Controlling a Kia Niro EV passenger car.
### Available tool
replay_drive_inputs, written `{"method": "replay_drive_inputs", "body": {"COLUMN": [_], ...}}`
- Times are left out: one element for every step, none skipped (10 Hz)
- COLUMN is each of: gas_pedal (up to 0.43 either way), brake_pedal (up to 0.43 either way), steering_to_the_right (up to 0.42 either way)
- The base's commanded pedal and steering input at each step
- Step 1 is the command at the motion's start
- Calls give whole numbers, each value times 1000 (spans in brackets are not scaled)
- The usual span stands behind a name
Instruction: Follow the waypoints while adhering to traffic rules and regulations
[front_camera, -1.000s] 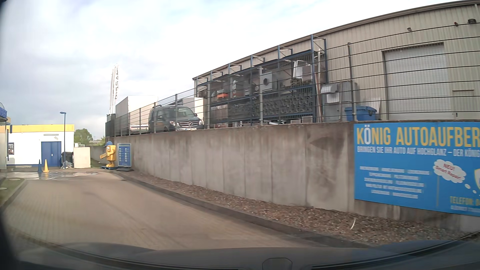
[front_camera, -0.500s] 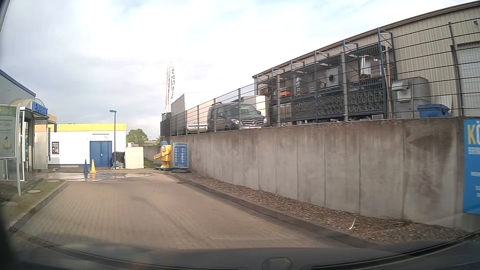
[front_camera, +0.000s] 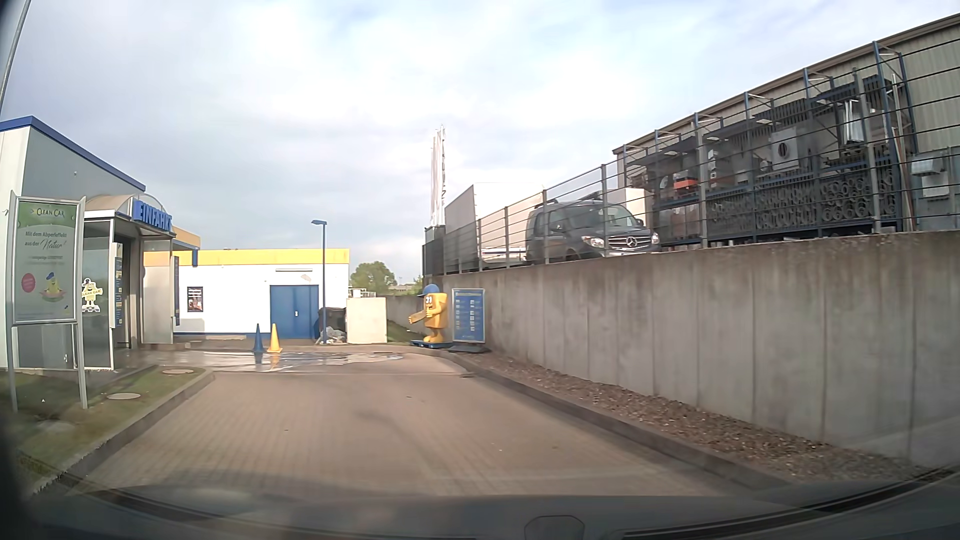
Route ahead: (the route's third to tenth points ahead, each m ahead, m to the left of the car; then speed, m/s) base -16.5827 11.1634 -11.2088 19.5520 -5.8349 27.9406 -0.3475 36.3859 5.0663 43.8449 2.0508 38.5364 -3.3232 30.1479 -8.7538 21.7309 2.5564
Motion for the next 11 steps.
{"method": "replay_drive_inputs", "body": {"gas_pedal": [0, 0, 0, 0, 0, 0, 0, 0, 0, 0, 0], "brake_pedal": [98, 110, 110, 110, 116, 110, 110, 110, 104, 110, 104], "steering_to_the_right": [-436, -386, -332, -264, -203, -168, -134, -105, -80, -62, -42]}}
